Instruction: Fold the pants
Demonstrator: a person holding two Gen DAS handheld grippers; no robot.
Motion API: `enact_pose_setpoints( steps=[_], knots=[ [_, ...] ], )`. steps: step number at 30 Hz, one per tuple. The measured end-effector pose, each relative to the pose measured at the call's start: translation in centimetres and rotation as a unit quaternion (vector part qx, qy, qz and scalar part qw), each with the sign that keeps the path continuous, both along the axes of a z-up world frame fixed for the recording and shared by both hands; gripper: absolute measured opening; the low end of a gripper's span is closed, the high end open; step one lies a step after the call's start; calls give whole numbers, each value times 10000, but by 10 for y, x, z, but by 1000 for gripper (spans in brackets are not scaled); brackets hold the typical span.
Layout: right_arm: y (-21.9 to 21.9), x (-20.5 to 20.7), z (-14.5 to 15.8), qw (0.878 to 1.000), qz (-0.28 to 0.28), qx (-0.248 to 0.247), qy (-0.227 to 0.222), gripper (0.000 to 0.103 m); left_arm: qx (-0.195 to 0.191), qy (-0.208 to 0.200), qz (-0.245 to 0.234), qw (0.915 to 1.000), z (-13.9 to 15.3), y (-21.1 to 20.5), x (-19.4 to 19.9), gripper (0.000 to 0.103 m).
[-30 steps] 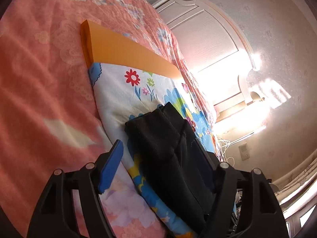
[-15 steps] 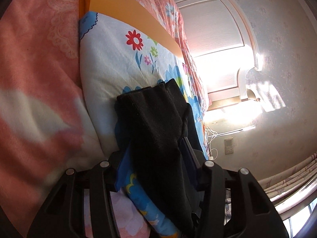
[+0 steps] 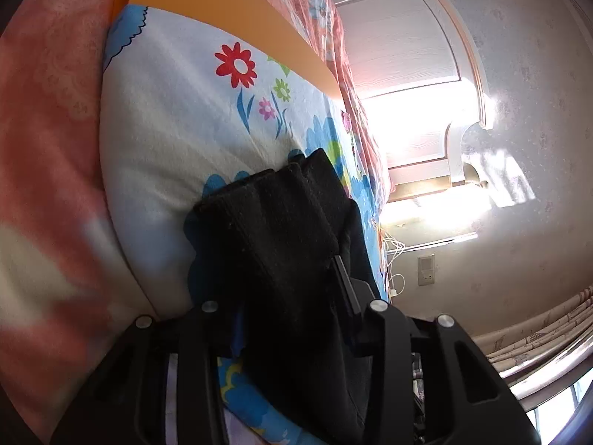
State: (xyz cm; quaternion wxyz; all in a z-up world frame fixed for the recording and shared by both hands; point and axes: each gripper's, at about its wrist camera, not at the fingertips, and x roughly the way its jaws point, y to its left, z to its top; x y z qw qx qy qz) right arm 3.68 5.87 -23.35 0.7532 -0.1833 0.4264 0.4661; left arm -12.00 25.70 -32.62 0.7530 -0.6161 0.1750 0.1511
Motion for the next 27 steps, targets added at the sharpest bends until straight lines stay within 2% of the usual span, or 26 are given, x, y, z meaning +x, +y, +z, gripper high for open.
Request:
enact_pose_setpoints(
  steps=[3,7,8,10,12,13,14,15,17,19,21,23,24,27],
  knots=[
    [27,36,4,9996,-215,-26,156,98,45,12,14,10000,2,-1,0,31],
    [60,69,-20,9960,-373,-758,-306,95,389,223,17,9990,23,-7,5,25],
    [62,74,-29,9953,-320,-879,-250,96,519,293,8,9982,30,-10,7,24],
    [57,87,-34,9972,-254,-675,203,98,883,529,-32,9947,50,-18,13,24],
    [50,96,-28,9970,-292,-543,468,97,1305,788,-91,9883,74,-30,22,23],
    [42,99,-21,9965,-369,-404,626,97,1574,936,-139,9830,88,-38,27,23],
    [30,105,-15,9938,-414,-112,1022,97,1887,1095,-198,9757,103,-48,34,23],
    [16,113,-10,9863,-450,236,1572,98,2231,1260,-262,9663,118,-59,40,23],
    [-12,120,-4,9650,-544,668,2478,98,3018,1617,-418,9386,148,-89,58,23],
    [-41,124,2,9505,-556,927,2914,98,3791,1914,-656,9030,174,-128,76,23],
    [-69,127,5,9347,-599,1223,3282,98,4603,2175,-897,8560,193,-175,95,23],
    [-93,129,1,9134,-620,1476,3743,98,5340,2353,-1173,8036,200,-228,114,23],
    [-102,129,-3,9005,-566,1584,4011,98,5667,2389,-1311,7775,200,-255,122,16],
    [-129,129,-22,8526,-504,1921,4834,98,6399,2445,-1763,7069,178,-329,146,13]
  ],
)
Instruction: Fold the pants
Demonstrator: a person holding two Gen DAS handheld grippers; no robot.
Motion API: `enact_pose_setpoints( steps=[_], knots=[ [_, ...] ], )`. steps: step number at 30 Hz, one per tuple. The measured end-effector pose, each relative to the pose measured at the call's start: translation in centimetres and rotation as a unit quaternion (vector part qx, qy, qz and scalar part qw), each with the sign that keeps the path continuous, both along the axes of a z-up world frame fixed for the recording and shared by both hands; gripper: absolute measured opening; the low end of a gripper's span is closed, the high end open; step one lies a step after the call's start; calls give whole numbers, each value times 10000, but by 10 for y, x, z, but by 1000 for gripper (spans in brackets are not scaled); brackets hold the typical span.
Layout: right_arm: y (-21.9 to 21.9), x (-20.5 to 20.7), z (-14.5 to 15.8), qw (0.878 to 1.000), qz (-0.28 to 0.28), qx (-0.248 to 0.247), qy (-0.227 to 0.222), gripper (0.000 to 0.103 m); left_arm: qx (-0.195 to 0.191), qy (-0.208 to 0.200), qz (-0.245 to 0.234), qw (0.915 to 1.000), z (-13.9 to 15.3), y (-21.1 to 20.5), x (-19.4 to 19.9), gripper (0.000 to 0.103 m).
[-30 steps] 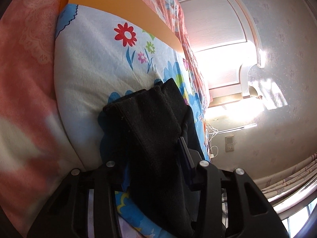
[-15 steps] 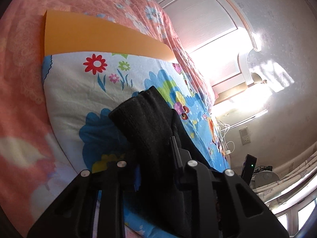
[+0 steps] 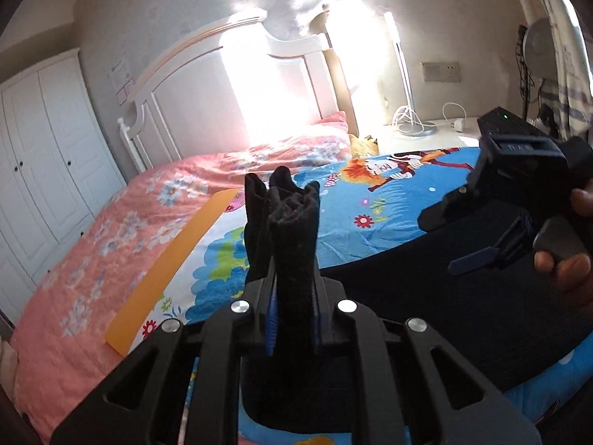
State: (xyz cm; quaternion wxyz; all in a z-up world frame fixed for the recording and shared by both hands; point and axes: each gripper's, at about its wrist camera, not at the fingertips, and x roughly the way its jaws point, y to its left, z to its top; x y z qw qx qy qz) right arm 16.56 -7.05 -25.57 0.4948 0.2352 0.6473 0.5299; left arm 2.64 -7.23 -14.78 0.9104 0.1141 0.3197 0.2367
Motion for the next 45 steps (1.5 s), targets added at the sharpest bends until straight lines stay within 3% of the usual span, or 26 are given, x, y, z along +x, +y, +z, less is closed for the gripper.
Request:
enact_pose_setpoints(
  steps=[3,7,14,18,20,21,22,24,25,27,28,29,34,37,41,45],
  knots=[
    [-27,1,-19,9990,-140,77,407,98,599,517,-306,9964,-50,-52,18,12],
    [-44,2,-28,9982,-155,223,530,98,1227,939,-349,9874,-112,-79,27,11],
    [-2,-12,-14,9988,351,86,323,98,1757,584,-208,9825,-112,-88,20,11],
    [34,-19,-14,9968,748,-137,252,96,1825,475,-360,9814,-110,-95,17,11],
    [46,-20,-12,9954,931,-113,182,78,1820,419,-476,9813,-109,-98,13,11],
    [48,-21,-12,9951,976,-138,117,51,1794,395,-513,9816,-109,-100,13,11],
    [45,-22,-10,9951,954,-271,7,40,1783,373,-531,9818,-109,-101,14,11],
    [40,-26,-7,9953,929,-230,-159,36,1655,281,-486,9846,-108,-99,17,11],
    [37,-26,-5,9959,869,-187,-183,30,1566,182,-449,9865,-106,-97,17,15],
    [30,-24,-8,9969,776,-55,84,26,1188,-27,-501,9916,-99,-94,14,41],
    [25,-21,-9,9973,727,-27,120,26,1046,-203,-485,9931,-94,-92,8,73],
    [21,-20,-8,9976,677,-13,133,26,963,-419,-435,9935,-88,-90,-1,84],
    [-3,-15,0,9985,491,160,181,26,736,-563,8,9957,-86,-68,-36,85],
    [-19,-15,4,9987,422,222,196,25,1317,-477,-33,9901,-98,-87,-46,85],
    [-36,-5,4,9992,264,223,201,25,1911,-294,-621,9792,-112,-126,-38,85],
    [-59,2,3,9992,188,274,200,25,2415,-213,-590,9684,-116,-135,-15,85]
  ],
)
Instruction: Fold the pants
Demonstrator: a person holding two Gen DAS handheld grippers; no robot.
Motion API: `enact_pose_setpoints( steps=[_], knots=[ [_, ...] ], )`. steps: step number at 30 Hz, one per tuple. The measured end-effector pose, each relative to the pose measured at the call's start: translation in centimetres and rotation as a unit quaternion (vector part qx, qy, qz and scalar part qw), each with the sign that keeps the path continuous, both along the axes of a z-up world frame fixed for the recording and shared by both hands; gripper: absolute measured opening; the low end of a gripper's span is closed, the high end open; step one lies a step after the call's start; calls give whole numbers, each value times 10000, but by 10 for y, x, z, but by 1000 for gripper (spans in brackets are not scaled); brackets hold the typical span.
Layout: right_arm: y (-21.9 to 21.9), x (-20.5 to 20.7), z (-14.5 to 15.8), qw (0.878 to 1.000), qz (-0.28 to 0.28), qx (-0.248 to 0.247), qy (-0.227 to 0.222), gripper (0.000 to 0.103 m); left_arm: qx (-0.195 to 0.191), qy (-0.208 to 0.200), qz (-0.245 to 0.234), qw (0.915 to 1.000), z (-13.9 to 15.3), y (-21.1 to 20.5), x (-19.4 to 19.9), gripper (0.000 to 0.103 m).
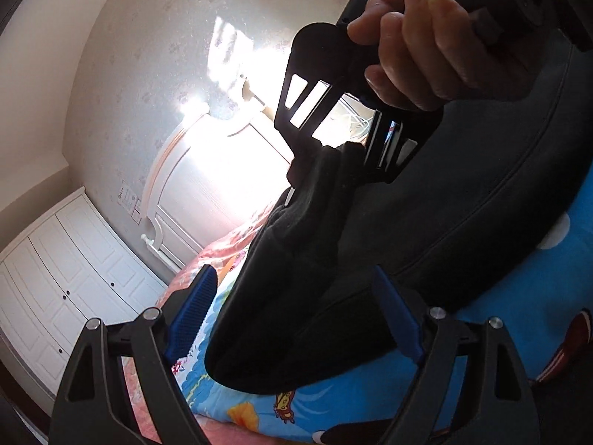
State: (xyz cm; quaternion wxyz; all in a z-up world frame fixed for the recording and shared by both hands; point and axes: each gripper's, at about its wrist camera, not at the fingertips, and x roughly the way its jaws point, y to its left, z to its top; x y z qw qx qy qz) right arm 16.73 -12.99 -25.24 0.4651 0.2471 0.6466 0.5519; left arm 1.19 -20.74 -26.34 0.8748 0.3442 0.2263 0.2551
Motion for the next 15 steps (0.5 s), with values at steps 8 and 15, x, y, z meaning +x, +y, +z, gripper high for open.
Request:
enact_pose_setpoints(
  steps=[8,15],
  knots=[
    [-47,17,-10,9994,-310,-26,-159,25,298,482,-337,9978,-9,-3,40,37],
    [-97,34,-13,9972,-706,-110,-239,25,102,525,-858,9949,-8,-24,53,34]
  ],
)
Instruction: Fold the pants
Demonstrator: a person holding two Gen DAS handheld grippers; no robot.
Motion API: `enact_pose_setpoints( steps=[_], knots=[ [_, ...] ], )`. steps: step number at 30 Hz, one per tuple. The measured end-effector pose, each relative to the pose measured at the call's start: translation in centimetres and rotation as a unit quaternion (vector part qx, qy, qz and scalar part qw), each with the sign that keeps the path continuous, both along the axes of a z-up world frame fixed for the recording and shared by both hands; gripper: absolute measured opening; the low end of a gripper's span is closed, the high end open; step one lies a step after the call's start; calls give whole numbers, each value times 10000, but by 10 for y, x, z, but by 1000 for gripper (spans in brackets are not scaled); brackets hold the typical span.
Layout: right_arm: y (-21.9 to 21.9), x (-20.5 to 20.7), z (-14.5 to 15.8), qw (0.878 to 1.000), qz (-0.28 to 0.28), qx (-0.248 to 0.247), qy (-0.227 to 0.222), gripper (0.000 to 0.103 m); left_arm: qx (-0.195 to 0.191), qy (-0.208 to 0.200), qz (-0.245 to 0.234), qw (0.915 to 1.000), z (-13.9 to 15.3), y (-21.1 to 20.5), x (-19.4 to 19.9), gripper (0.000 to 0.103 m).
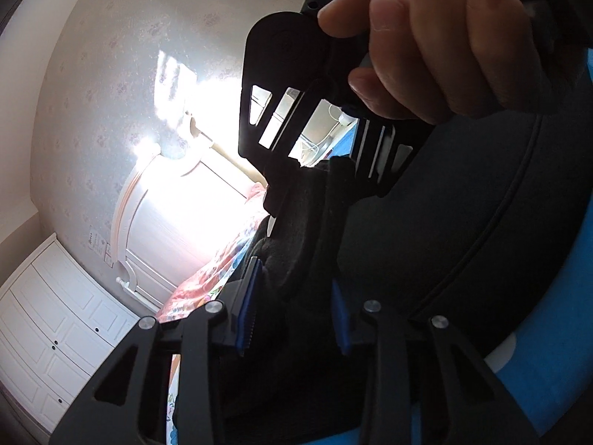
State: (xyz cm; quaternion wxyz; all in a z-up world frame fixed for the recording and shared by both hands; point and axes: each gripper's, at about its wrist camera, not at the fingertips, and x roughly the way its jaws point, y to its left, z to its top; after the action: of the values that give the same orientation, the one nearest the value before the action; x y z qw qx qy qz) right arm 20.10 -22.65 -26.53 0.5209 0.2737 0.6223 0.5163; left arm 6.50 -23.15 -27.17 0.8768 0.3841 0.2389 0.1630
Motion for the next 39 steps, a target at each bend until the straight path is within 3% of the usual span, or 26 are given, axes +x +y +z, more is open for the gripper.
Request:
enact_pose_setpoints(
  steps=[9,20,22,23,29,30,32,36,37,38,39],
  knots=[
    [-55,6,-4,9993,-324,-85,-137,25,-123,53,-446,9989,1,-13,7,33],
    [-92,14,-1,9977,-608,-61,-280,25,-59,92,-682,9976,15,-17,13,32],
    [-100,16,-5,9970,-704,-110,-297,25,-16,142,-774,9969,11,-22,16,26],
    [-102,15,-4,9968,-747,-104,-281,24,-1,195,-844,9962,11,-23,17,14],
    [-107,14,-12,9961,-841,-144,-203,23,125,309,-999,9944,6,-23,20,12],
    [-109,15,-14,9963,-832,-119,-187,23,116,313,-990,9945,7,-18,19,13],
    [-108,15,-14,9966,-788,-90,-208,23,104,287,-906,9954,10,-8,17,31],
    [-96,14,-15,9967,-772,-163,-192,23,160,378,-995,9942,5,-7,9,41],
    [-96,13,-15,9967,-776,-161,-178,23,141,354,-1057,9937,6,-9,4,59],
    [-97,13,-14,9966,-783,-161,-177,23,173,303,-1099,9933,6,-9,1,68],
    [-99,14,-13,9966,-789,-174,-184,23,253,282,-1105,9932,7,-8,1,69]
  ],
)
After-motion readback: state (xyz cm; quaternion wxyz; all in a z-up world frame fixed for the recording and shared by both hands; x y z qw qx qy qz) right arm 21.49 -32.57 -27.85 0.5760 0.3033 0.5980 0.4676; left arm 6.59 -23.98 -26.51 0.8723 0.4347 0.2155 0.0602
